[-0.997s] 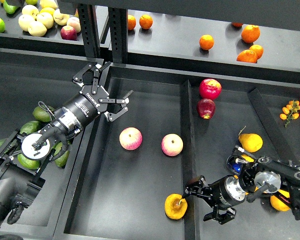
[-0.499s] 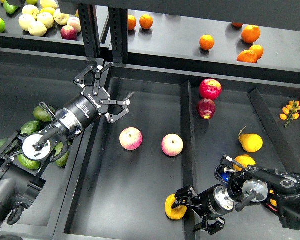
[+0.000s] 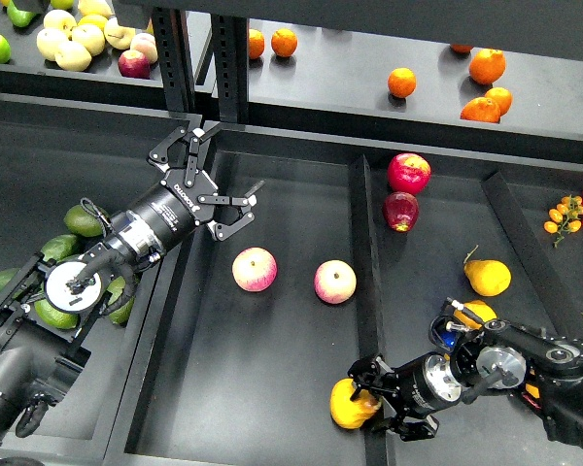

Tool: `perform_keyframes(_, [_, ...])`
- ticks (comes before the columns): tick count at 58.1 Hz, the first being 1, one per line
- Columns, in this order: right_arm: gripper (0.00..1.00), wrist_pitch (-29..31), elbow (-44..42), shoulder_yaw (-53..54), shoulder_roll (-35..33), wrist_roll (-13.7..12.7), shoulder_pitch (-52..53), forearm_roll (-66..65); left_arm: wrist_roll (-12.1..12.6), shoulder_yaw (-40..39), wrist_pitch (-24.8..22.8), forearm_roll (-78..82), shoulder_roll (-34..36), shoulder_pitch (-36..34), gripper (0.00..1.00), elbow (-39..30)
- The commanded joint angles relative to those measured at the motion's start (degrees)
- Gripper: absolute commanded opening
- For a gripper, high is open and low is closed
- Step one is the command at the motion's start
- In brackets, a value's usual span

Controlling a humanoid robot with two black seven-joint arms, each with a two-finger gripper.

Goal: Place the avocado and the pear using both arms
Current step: 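Close the right gripper around the yellow pear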

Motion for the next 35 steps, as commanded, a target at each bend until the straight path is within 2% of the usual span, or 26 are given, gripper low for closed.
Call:
perform_keyframes(1, [0.42,0.0,-2.0,1.9,0.0,0.0,-0.5,0.1,0.0,0.2,-0.1,0.1,0.0,0.0,0.99,0.2])
perform_keyframes(8, [0.33,0.0,-4.6,3.5,0.9,0.0,-0.5,0.6,0.0,0.2,-0.1,0.1,0.0,0.0,0.99,0.2])
perform_keyframes(27, [0.21,0.0,-10.2,8.0,3.4,0.0,-0.1,0.8,0.0,0.3,-0.3,0.0,0.0,0.4,0.99,0.2])
perform_keyframes(35, [0.19,0.0,-10.8,9.4,3.7,0.0,0.7,1.7,0.0,0.3,-0.6,0.0,0.0,0.5,0.99,0.2])
